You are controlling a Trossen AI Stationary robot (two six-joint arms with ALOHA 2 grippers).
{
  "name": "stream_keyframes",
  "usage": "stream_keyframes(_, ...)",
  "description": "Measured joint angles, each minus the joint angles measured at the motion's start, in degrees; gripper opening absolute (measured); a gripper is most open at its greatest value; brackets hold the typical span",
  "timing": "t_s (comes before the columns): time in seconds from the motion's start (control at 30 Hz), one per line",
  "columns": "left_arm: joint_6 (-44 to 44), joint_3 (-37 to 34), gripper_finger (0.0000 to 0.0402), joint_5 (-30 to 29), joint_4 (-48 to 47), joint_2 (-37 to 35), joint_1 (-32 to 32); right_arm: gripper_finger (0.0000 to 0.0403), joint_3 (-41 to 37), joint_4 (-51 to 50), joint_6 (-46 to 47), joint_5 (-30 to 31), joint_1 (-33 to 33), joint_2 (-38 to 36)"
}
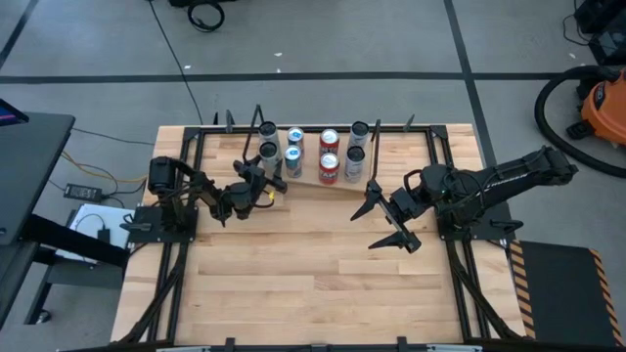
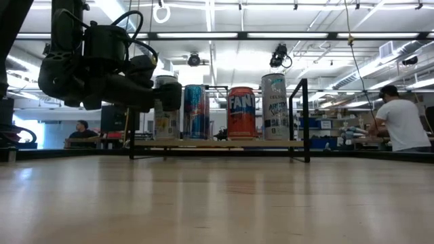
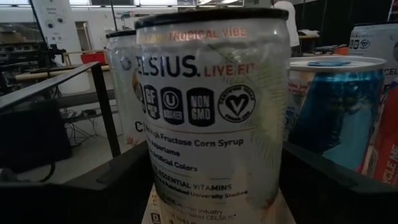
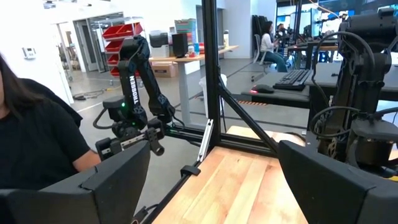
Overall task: Place canned beverage on shelf
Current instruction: Put the white yellow soda can on the shelf aligned with the other white yellow soda can
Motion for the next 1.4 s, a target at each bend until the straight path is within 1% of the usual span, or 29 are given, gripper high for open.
stream_keyframes(0.2, 0.5, 0.0, 0.0312, 0.0, 0.0, 0.0, 0.6, 0.0365, 0.0, -1.1, 0.0, 0.5, 0.0, 0.0)
stream_keyframes(0.4, 1.6, 0.0, 0.0312, -0.4, 0.0, 0.0, 0.5, 0.0365, 0.0, -4.4, 0.0, 6.4, 0.0, 2.5)
stream_keyframes(0.5, 2.8, 0.2, 0.0312, -1.1, 0.2, -1.1, -0.3, 0.0365, 0.0, -4.9, 0.0, 7.9, 0.0, 4.5)
stream_keyframes(0.7, 8.7, 0.2, 0.0312, -4.9, 0.1, -5.4, -1.5, 0.0365, 0.0, -4.9, -0.4, 7.9, 0.0, 6.7)
stream_keyframes(0.83, 9.2, 0.1, 0.0312, -6.2, -0.1, -6.1, -1.8, 0.0365, 0.0, -4.8, -0.4, 7.5, 0.0, 6.9)
stream_keyframes(0.97, 9.2, 0.1, 0.0312, -6.3, -0.1, -6.1, -1.8, 0.0365, 0.0, -4.7, 0.0, 4.7, 0.0, 7.2)
stream_keyframes(1.2, 10.7, 0.6, 0.0312, -5.9, 0.1, -8.3, -1.8, 0.0365, 0.0, -4.7, 0.0, 4.6, 0.0, 7.2)
stream_keyframes(1.4, 13.7, 3.1, 0.0312, -5.9, -0.4, -9.1, -2.4, 0.0365, 0.0, -4.6, 0.0, 4.5, 0.0, 7.2)
